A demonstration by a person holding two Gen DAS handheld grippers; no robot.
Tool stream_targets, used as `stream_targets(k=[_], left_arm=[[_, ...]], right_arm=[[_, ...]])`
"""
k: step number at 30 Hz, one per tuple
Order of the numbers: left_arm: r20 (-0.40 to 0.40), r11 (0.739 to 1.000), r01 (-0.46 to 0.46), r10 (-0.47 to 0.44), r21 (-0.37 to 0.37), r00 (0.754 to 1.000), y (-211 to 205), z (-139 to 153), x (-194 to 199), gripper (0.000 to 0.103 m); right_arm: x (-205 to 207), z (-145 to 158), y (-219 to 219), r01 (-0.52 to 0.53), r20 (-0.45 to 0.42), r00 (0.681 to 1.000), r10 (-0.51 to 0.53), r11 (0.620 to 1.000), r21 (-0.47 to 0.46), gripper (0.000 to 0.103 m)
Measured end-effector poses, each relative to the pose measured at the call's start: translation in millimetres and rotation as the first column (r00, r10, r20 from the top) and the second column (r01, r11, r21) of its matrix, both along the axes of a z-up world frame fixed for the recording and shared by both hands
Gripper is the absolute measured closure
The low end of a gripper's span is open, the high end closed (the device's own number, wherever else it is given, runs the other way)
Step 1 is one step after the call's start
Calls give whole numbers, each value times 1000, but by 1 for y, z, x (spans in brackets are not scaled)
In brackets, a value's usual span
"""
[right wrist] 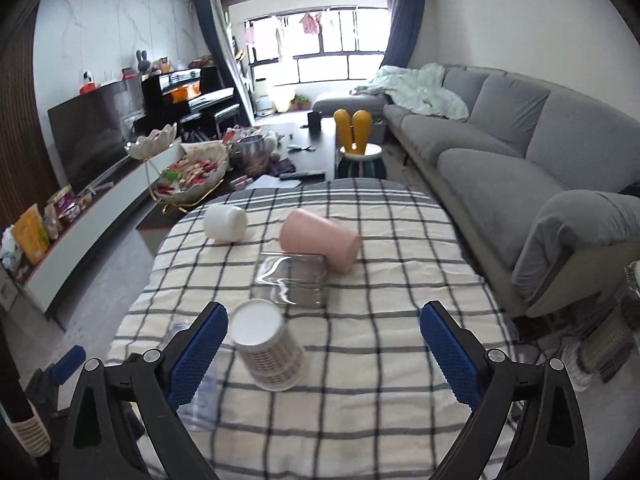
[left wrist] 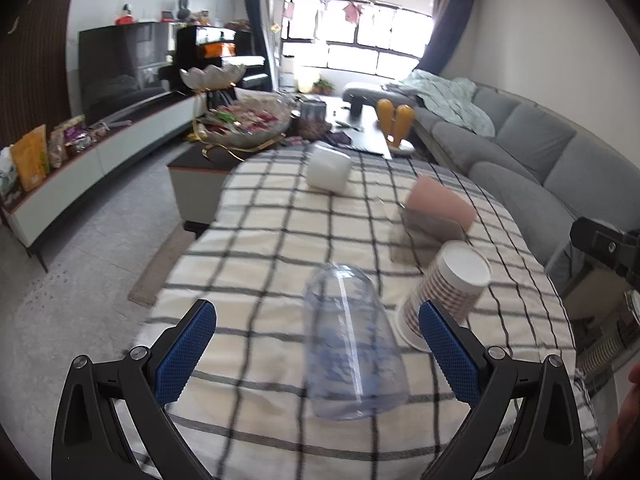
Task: Flip cup upside down
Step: 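Set the bottle on the table and open the right gripper, then close the left gripper around the standing clear bottle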
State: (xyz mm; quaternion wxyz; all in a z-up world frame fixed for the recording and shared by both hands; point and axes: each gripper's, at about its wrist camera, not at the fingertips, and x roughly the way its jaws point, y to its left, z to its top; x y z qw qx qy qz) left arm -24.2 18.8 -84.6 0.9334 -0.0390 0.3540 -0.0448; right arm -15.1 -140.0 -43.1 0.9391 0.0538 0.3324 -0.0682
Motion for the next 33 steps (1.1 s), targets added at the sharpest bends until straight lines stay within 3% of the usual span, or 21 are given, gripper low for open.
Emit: stream_targets(k=[5, 15, 21, 23, 33], left_arm=[[-32, 999, 42, -42, 8, 999, -18, -24, -2, 0], [-65, 1000, -3, 3, -4, 998, -24, -50, 9, 0], [-113, 1000, 4, -3, 9, 994, -26, -62, 13, 14], [-125, 1000, 13, -13, 1, 992, -26, -65, 13, 28], [-104, 999, 32, -32, -4, 994, -28, -58, 9, 29]], right_arm=[[-3, -19, -20, 53, -32, 998, -52, 999, 7, 5], [0, -41, -37, 98, -83, 992, -94, 994, 43, 5], [8, -57, -45, 116, -135, 985, -106, 991, 69, 5], [10, -60, -45, 120, -148, 983, -108, 990, 72, 5], [11, -59, -40, 109, -157, 983, -97, 992, 70, 5]])
